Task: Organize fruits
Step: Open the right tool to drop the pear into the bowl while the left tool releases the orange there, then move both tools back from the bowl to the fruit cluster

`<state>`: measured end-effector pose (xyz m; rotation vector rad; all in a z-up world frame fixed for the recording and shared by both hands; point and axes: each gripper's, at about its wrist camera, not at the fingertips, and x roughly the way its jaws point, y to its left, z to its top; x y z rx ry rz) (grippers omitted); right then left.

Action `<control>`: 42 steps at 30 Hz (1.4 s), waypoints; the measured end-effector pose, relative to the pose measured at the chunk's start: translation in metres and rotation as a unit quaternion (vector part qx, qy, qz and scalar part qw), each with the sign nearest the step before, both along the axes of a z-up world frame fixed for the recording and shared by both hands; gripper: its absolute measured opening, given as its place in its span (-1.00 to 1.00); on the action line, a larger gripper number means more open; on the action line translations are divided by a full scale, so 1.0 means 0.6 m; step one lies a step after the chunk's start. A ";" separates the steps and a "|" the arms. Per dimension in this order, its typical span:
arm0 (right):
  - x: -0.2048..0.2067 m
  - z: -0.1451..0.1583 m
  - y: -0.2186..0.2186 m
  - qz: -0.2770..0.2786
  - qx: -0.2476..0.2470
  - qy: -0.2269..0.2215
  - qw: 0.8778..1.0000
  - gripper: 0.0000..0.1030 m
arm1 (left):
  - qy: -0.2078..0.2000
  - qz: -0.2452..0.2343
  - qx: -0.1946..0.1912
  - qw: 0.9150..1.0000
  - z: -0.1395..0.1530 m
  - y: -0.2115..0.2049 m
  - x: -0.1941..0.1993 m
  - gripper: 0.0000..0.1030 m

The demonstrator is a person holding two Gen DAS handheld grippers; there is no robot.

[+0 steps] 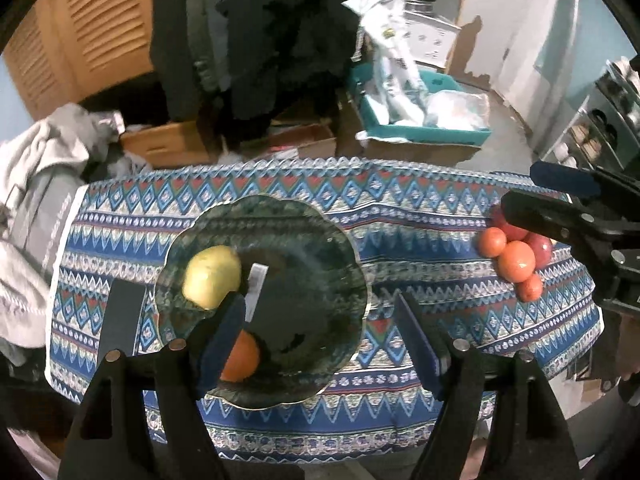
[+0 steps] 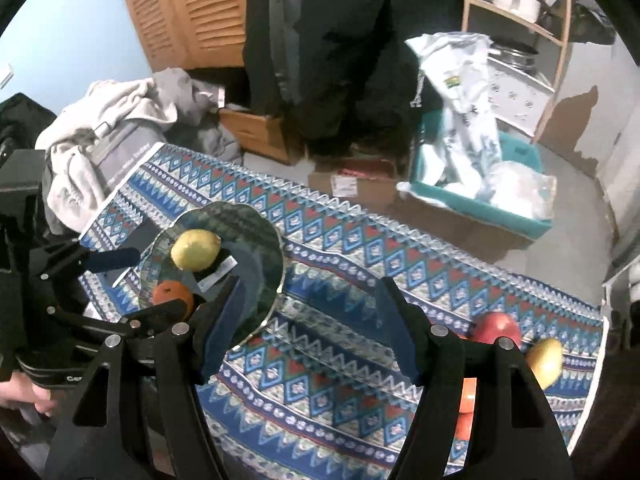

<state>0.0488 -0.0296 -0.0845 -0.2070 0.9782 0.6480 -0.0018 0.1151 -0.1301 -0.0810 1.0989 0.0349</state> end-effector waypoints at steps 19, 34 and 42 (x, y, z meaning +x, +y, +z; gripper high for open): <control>-0.004 0.056 -0.185 -0.083 0.013 -0.029 0.996 0.50 | -0.018 -0.066 -0.012 0.998 0.047 -0.129 0.018 0.57; 0.000 0.055 -0.324 -0.146 0.008 -0.030 0.989 0.58 | -0.012 -0.111 -0.024 0.993 0.060 -0.235 0.049 0.57; 0.019 0.028 -0.389 -0.175 0.000 -0.009 0.985 0.58 | 0.003 -0.117 -0.022 0.993 0.041 -0.264 0.071 0.57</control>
